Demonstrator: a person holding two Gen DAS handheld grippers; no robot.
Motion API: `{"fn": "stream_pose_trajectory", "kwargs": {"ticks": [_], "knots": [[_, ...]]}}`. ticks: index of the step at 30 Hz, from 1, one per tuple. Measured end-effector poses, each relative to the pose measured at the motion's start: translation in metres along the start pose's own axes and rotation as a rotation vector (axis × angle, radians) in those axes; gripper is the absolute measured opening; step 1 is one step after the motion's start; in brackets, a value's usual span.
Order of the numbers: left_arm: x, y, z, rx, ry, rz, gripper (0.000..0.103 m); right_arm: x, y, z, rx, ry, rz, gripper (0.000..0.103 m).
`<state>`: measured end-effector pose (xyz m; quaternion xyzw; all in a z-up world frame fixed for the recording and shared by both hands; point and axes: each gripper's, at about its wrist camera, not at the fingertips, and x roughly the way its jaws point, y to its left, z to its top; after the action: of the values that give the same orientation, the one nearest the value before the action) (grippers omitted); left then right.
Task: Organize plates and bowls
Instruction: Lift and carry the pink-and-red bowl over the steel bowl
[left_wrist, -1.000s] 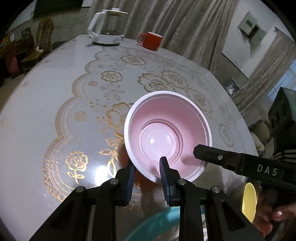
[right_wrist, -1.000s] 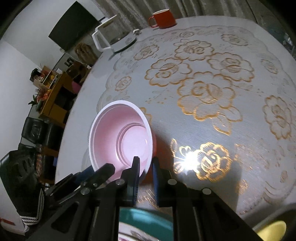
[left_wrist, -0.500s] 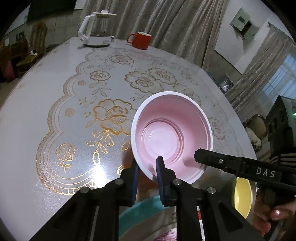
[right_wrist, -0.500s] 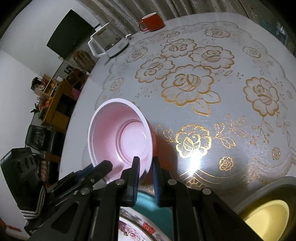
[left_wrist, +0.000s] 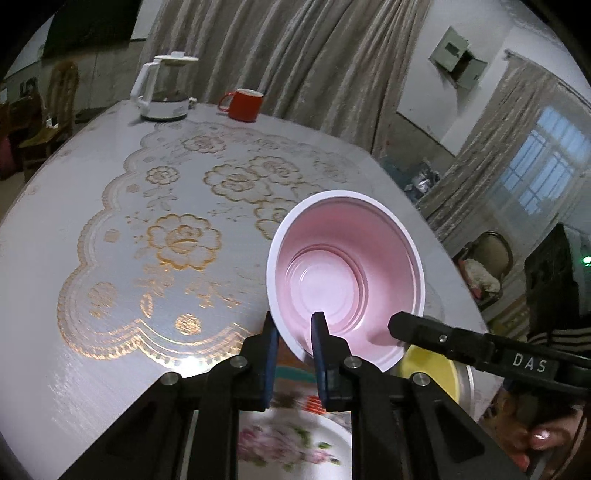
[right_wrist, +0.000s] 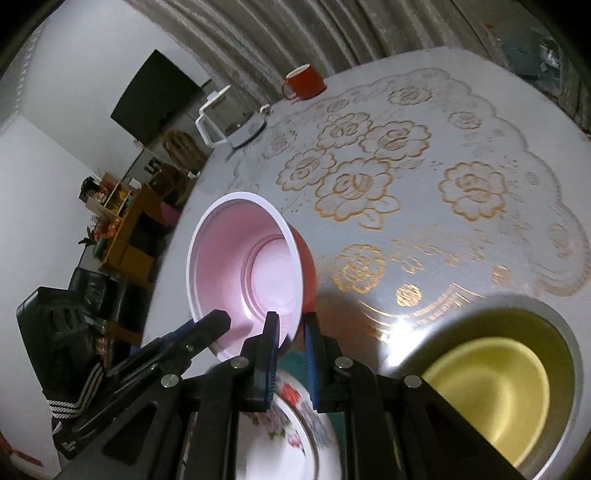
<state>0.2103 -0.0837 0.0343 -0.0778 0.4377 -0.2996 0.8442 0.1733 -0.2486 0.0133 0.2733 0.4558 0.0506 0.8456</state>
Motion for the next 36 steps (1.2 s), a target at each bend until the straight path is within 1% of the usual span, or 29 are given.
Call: {"fn": "stream_pose_trajectory", "kwargs": {"ticks": [4,8,12,14,21,27,36], "knots": [[-0.011,-0.017,-0.012,0.013,-0.02,-0.029,0.017,-0.02,-0.009,-0.014,0.019,-0.026,0.013,0.012],[-0.023,-0.038,-0.022,0.062,-0.046,-0.034,0.017,-0.039,-0.018,-0.027,0.03,-0.059,0.021,0.012],[-0.031,-0.053,-0.031,0.084,-0.056,-0.065,0.017,-0.055,-0.025,-0.038,0.029,-0.085,0.008,0.012],[-0.033,-0.059,-0.035,0.088,-0.052,-0.082,0.017,-0.061,-0.031,-0.043,0.042,-0.092,0.014,0.012],[-0.029,-0.075,-0.046,0.111,-0.035,-0.095,0.017,-0.078,-0.047,-0.06,0.081,-0.115,0.022,0.012],[-0.026,-0.092,-0.054,0.153,-0.027,-0.078,0.017,-0.088,-0.057,-0.071,0.093,-0.123,0.017,0.012],[-0.016,-0.111,-0.064,0.196,-0.001,-0.088,0.017,-0.1,-0.076,-0.084,0.126,-0.127,0.003,0.012]]}}
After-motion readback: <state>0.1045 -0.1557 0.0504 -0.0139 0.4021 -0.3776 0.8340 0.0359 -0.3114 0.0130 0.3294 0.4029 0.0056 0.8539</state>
